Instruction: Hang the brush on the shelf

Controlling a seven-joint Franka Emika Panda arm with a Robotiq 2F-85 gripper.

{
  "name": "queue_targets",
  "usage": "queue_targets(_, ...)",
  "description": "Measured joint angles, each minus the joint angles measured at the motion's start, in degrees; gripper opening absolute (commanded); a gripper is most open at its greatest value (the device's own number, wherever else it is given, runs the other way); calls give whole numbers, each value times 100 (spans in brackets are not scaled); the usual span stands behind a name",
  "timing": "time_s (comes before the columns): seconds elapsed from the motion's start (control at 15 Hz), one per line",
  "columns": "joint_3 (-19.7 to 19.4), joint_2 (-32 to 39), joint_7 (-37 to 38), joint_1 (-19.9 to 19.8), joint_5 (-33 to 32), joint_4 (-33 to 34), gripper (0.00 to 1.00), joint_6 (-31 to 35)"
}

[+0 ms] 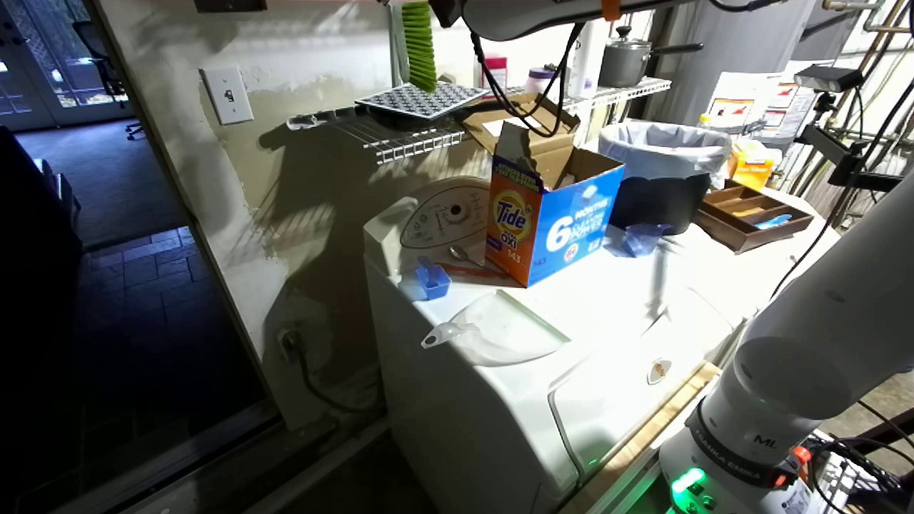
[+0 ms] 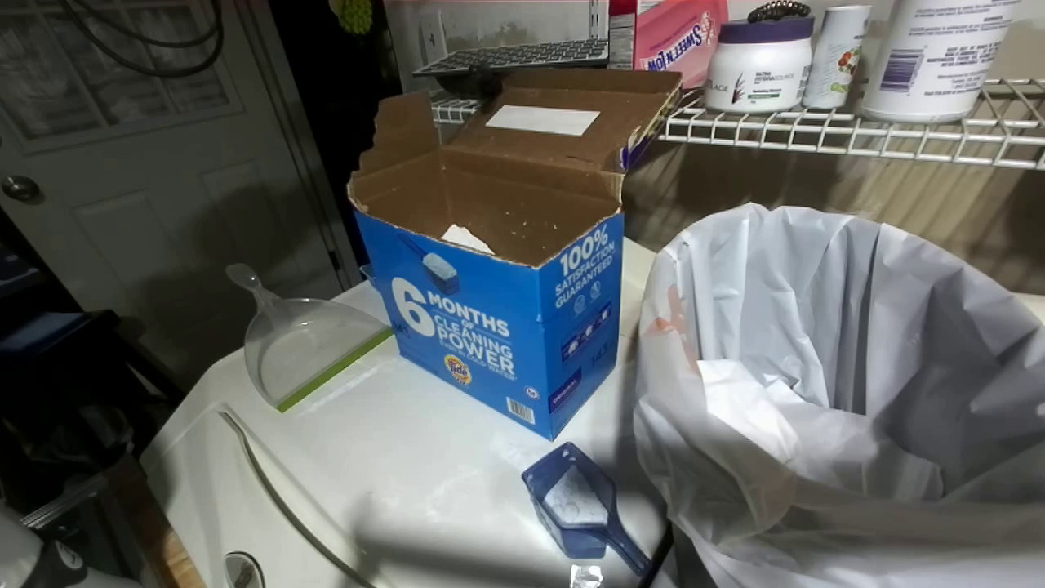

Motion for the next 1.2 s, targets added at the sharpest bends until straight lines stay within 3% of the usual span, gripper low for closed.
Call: queue_targets(1.2,-87,-2,0,59,0,-24,3,1)
